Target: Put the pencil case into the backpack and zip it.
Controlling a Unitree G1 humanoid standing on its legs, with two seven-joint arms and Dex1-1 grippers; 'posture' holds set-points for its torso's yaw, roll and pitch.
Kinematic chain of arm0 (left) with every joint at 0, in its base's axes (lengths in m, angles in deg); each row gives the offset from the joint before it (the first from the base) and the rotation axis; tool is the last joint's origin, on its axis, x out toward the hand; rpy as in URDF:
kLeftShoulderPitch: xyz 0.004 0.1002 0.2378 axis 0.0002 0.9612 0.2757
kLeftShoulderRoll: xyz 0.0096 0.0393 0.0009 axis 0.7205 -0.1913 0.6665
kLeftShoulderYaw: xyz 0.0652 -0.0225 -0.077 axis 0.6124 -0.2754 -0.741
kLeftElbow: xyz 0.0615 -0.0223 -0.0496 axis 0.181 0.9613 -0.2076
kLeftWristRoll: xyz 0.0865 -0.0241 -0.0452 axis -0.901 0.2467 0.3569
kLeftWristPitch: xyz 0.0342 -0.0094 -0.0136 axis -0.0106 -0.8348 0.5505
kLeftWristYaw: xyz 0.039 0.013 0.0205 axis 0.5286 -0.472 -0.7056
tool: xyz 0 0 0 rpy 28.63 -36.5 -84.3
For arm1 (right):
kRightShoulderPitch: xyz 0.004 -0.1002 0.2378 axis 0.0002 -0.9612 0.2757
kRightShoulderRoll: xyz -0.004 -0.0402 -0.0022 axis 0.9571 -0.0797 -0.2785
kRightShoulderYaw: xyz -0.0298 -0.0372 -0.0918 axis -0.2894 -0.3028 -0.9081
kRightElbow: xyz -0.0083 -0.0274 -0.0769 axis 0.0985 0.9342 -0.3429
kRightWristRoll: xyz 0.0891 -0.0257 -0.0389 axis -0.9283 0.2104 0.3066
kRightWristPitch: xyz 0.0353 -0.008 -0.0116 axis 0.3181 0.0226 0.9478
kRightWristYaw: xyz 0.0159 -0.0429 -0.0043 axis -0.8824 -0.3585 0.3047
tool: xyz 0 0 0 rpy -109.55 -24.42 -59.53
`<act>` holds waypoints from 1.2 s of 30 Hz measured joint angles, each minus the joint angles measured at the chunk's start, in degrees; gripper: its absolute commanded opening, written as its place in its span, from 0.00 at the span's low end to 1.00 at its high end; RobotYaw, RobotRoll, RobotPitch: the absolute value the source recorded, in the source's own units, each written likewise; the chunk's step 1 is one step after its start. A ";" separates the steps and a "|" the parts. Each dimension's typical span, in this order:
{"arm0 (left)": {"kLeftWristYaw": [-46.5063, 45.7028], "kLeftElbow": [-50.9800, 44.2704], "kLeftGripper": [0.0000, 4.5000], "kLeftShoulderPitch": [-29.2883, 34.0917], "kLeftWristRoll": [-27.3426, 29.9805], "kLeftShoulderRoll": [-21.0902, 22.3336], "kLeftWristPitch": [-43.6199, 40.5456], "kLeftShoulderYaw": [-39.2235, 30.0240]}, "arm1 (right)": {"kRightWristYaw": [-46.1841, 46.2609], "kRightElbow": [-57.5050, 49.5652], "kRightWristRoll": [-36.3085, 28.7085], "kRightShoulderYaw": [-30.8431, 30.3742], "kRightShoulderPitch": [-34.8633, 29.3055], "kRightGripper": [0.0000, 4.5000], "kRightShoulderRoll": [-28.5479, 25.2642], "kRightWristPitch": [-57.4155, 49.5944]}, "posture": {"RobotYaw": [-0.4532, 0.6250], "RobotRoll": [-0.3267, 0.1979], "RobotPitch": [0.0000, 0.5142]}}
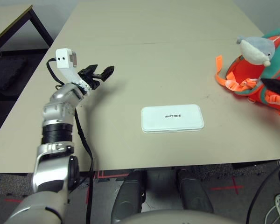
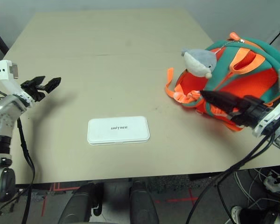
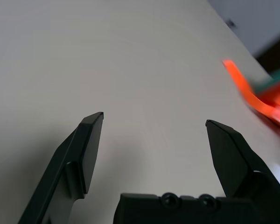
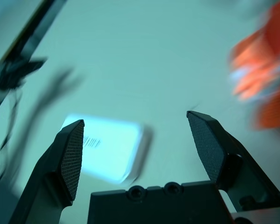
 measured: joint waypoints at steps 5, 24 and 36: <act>5.04 0.39 1.00 -0.32 4.17 1.13 -16.25 2.14 | 0.03 -0.92 1.31 -7.96 0.90 0.82 2.91 -0.43 | 0.47 0.62 0.29; 9.02 1.53 1.00 2.08 8.47 -2.12 -36.73 7.93 | 10.60 0.42 20.32 -23.04 6.53 0.00 10.95 0.19 | 0.47 0.62 0.37; 8.34 1.62 1.00 1.76 8.46 -7.08 -36.45 7.85 | 10.90 -0.30 26.79 -27.55 7.75 0.00 13.70 0.88 | 0.46 0.62 0.35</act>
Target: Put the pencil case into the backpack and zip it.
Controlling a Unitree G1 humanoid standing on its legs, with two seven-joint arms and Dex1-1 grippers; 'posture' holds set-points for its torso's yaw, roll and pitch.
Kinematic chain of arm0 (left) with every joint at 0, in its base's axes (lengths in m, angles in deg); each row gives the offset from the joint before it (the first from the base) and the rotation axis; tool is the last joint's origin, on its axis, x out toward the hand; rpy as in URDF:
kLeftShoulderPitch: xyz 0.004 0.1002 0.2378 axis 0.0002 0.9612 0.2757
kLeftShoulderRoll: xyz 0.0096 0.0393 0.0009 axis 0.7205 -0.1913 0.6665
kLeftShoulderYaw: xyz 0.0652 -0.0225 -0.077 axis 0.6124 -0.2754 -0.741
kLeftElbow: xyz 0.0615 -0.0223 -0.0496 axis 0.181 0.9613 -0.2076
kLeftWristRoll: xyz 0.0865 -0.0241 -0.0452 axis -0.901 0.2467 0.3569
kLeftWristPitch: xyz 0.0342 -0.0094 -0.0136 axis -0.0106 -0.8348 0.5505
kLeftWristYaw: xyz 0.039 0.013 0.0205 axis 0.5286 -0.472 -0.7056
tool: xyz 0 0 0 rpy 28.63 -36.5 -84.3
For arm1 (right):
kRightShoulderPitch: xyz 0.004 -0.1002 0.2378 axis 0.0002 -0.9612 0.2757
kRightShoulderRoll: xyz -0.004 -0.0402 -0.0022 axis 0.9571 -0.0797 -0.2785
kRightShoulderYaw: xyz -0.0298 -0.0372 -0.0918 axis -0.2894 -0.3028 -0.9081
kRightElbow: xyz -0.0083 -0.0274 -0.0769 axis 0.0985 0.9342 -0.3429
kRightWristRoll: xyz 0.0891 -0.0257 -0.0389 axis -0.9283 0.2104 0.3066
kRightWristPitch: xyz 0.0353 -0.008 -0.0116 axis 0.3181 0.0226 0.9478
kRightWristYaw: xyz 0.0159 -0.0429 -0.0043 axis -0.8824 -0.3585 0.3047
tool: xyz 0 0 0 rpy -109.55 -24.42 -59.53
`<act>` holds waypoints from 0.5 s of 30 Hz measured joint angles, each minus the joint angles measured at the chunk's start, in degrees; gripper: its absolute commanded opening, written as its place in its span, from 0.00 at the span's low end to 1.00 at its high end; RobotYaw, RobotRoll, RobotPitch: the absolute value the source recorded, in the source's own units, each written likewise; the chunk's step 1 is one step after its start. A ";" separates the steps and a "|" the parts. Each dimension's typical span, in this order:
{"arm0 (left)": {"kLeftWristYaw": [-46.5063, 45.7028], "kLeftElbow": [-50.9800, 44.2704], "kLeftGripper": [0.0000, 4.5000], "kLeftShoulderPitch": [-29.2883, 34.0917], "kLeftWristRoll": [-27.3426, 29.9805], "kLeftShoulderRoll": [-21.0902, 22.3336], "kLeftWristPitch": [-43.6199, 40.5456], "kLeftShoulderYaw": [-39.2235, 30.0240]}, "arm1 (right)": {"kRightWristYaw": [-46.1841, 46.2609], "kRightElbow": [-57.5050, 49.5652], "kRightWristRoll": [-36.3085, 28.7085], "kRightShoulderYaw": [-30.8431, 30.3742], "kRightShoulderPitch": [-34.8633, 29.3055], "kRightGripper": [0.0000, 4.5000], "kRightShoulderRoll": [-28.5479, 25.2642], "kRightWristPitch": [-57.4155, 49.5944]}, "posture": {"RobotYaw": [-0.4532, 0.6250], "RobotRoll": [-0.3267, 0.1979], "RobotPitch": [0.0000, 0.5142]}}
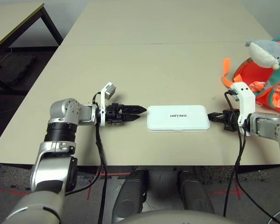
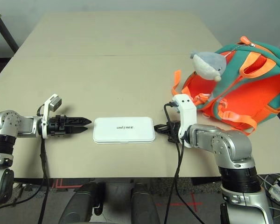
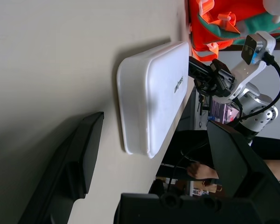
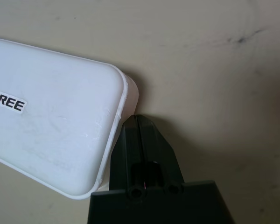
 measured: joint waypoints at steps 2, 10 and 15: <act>-0.04 0.06 1.00 -0.07 -0.02 -0.39 0.00 0.10 | 0.00 -0.58 0.47 -0.41 0.13 0.00 0.77 -0.01 | 0.46 0.62 0.35; -0.17 0.28 1.00 -0.20 0.05 -0.78 -0.05 0.78 | -0.16 -0.50 2.52 -3.19 2.96 0.00 5.69 0.21 | 0.48 0.62 0.32; -0.46 -0.71 1.00 0.46 0.16 -1.20 -0.04 0.73 | -1.17 0.04 3.66 -4.47 4.43 0.00 6.78 0.36 | 0.49 0.62 0.32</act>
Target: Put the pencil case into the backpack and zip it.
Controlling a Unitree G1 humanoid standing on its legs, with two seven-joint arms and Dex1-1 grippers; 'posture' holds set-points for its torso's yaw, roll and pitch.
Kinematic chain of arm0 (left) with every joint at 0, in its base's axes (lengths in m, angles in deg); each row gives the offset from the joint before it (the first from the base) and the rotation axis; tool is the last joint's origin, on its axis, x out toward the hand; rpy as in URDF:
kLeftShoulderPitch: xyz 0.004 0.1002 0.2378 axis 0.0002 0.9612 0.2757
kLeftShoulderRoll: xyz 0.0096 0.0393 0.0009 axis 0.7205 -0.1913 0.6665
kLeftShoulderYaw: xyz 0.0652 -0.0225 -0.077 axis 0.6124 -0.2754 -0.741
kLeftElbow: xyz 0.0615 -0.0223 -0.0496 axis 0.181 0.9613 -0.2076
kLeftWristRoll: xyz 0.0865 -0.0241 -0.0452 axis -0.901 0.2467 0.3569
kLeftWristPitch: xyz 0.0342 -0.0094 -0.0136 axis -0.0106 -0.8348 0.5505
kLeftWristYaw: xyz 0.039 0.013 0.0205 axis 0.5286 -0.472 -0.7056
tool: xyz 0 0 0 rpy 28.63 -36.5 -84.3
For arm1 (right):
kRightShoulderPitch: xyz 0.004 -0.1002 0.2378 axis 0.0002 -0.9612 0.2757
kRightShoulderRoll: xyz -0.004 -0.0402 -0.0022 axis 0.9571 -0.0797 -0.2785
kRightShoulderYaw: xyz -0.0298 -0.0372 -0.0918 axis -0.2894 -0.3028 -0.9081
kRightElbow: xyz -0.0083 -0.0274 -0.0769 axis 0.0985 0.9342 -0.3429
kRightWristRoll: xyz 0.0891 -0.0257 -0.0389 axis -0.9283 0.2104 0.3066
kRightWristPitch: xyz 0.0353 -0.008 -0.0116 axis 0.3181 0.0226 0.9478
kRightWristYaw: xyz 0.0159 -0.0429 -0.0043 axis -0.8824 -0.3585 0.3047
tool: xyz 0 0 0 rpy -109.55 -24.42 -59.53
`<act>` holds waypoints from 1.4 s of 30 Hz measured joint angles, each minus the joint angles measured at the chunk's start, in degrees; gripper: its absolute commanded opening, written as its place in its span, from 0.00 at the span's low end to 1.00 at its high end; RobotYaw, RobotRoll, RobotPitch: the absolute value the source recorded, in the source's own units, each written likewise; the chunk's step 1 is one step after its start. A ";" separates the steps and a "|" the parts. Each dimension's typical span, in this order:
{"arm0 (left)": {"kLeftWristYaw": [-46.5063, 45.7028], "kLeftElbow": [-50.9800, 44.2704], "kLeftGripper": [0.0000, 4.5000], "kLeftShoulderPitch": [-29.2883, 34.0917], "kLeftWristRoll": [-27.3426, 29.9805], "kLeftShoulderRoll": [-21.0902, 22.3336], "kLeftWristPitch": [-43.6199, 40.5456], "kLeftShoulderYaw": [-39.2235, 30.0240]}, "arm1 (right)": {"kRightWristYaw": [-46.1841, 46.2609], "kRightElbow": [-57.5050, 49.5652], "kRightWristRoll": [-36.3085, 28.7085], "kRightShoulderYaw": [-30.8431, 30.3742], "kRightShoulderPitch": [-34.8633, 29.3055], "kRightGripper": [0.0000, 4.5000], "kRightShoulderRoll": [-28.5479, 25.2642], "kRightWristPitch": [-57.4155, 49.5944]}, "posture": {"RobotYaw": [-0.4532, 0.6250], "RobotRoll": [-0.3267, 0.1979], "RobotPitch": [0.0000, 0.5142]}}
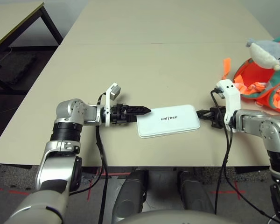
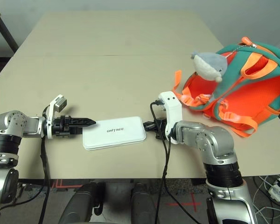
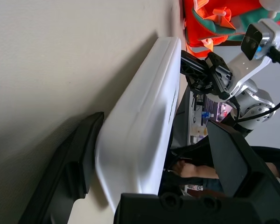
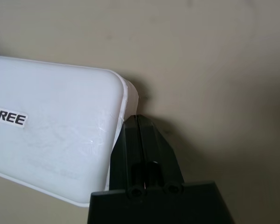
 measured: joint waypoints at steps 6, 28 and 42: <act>-0.88 -2.27 1.00 1.53 0.32 -1.31 -0.02 -1.26 | -1.37 1.66 1.60 -0.43 0.16 0.00 0.20 1.43 | 0.49 0.62 0.32; 2.50 -9.83 0.52 8.27 15.71 9.99 -3.95 16.30 | -3.02 6.09 4.57 1.44 0.50 0.00 0.66 5.71 | 0.48 0.62 0.34; -0.56 -7.98 0.33 -0.30 6.56 6.73 10.11 7.39 | -3.98 -7.99 -0.42 16.28 -4.63 0.41 -5.92 2.43 | 0.46 0.62 0.36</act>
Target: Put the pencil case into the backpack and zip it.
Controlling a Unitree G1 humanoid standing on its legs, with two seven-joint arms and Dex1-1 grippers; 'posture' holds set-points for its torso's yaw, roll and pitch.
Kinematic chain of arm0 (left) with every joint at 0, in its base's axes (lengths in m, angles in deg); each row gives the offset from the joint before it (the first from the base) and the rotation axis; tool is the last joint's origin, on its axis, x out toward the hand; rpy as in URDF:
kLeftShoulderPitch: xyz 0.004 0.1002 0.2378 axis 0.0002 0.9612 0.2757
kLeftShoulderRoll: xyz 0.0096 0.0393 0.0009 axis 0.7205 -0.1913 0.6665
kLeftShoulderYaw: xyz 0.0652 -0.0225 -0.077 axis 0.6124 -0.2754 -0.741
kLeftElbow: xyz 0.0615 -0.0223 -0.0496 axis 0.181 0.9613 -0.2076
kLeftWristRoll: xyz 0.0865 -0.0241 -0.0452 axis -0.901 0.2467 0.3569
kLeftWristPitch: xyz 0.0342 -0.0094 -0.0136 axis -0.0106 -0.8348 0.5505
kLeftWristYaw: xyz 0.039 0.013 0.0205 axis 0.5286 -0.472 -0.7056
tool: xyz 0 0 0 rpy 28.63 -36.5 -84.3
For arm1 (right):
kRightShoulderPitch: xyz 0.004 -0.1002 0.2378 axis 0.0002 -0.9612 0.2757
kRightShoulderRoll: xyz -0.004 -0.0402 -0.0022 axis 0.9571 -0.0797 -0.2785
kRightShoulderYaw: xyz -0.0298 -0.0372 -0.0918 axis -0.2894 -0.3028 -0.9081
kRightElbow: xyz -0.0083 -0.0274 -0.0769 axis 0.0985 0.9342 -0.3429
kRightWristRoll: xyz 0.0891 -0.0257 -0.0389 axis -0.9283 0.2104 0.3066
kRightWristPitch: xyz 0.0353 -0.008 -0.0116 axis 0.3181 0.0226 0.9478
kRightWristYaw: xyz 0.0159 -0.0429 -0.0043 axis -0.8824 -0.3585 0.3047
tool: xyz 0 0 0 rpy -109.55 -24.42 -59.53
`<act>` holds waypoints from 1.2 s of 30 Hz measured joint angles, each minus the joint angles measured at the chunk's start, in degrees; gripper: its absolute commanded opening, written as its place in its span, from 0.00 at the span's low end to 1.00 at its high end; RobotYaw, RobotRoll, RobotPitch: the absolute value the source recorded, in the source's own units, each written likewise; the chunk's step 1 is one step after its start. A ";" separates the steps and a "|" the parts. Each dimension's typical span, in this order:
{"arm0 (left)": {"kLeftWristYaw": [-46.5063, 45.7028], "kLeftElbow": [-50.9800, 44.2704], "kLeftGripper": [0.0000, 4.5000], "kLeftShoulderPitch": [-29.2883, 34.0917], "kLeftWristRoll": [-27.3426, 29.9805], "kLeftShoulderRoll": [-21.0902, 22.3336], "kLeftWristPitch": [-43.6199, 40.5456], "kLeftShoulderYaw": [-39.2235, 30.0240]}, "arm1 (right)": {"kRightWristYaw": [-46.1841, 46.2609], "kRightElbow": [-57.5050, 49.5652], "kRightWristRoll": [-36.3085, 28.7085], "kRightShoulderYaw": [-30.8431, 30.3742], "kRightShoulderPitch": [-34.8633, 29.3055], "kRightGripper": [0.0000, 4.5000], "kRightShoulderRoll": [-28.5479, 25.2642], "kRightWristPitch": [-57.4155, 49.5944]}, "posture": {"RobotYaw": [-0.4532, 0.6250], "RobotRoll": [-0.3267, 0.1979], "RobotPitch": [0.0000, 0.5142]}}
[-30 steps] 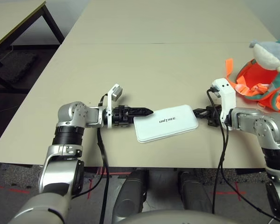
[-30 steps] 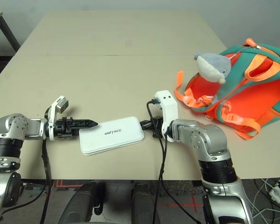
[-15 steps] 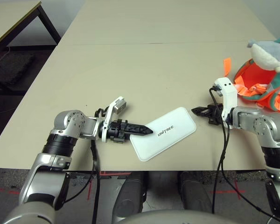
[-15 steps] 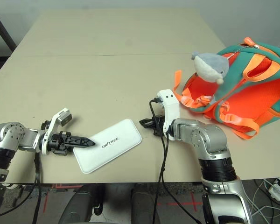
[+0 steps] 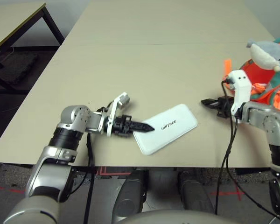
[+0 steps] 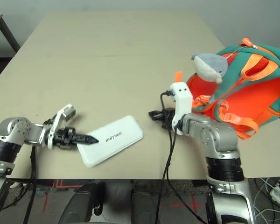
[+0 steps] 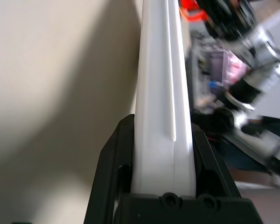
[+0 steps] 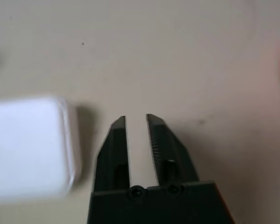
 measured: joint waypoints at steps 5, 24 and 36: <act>-1.75 -0.69 0.33 -3.18 -2.31 1.34 3.40 -4.44 | -0.02 -8.90 -7.50 9.58 -2.50 0.73 -3.75 -9.16 | 0.43 0.62 0.40; -4.38 1.63 0.33 -10.92 -9.08 -1.38 9.67 -5.35 | 11.95 -11.37 -2.26 20.95 7.38 1.00 -10.41 -22.58 | 0.37 0.62 0.54; -5.04 2.48 0.33 -11.09 -9.91 -1.98 9.90 -6.95 | 17.69 -14.18 3.04 21.04 7.78 1.00 -4.57 -22.60 | 0.32 0.62 0.45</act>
